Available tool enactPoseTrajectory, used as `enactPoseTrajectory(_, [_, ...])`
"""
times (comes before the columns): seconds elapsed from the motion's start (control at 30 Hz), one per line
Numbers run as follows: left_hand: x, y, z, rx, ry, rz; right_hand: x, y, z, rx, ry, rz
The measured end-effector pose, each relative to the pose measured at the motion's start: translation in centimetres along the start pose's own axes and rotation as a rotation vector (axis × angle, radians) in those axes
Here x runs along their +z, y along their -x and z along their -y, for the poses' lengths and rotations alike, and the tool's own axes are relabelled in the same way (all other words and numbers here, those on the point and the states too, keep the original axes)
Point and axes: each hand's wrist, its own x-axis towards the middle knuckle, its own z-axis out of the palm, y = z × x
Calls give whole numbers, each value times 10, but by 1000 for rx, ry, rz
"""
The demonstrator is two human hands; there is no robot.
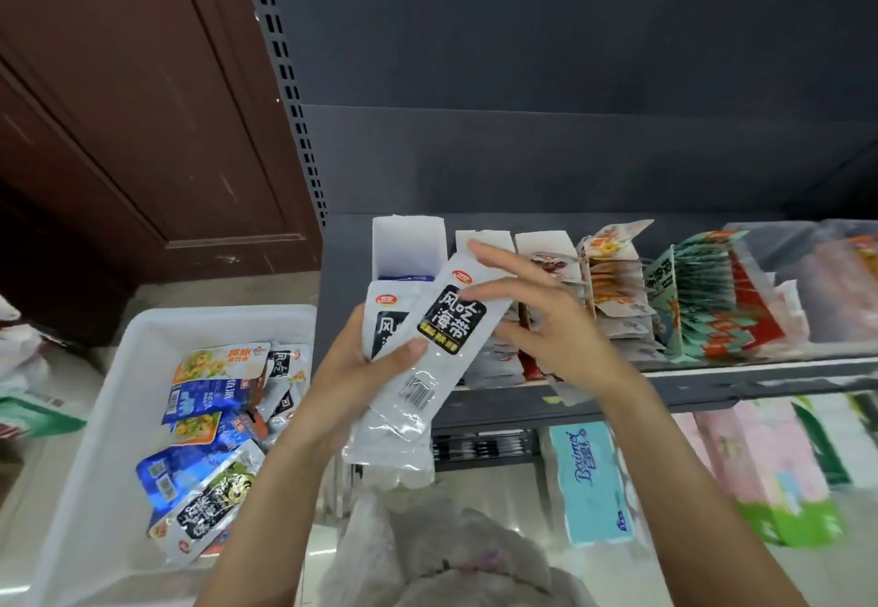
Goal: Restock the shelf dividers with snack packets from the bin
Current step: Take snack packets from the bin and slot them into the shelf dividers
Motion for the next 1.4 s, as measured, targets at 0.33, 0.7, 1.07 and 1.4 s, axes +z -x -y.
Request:
enactPoseTrajectory(0.33, [19,-22,0,-17,42,-65,-58,38,-11,234,-105,-533])
enactPoseTrajectory(0.7, [17,-34,-11,162,-23,-196,-27,-45,-24,-27,1088,-102])
enactPoseTrajectory(1.07, [18,-38,-27,-75,474,4,8,-36,-30,227,981,239])
enactPoseTrajectory(1.4, [38,-48,-44,-105,-70,304,-27,-36,10,151,97,-71])
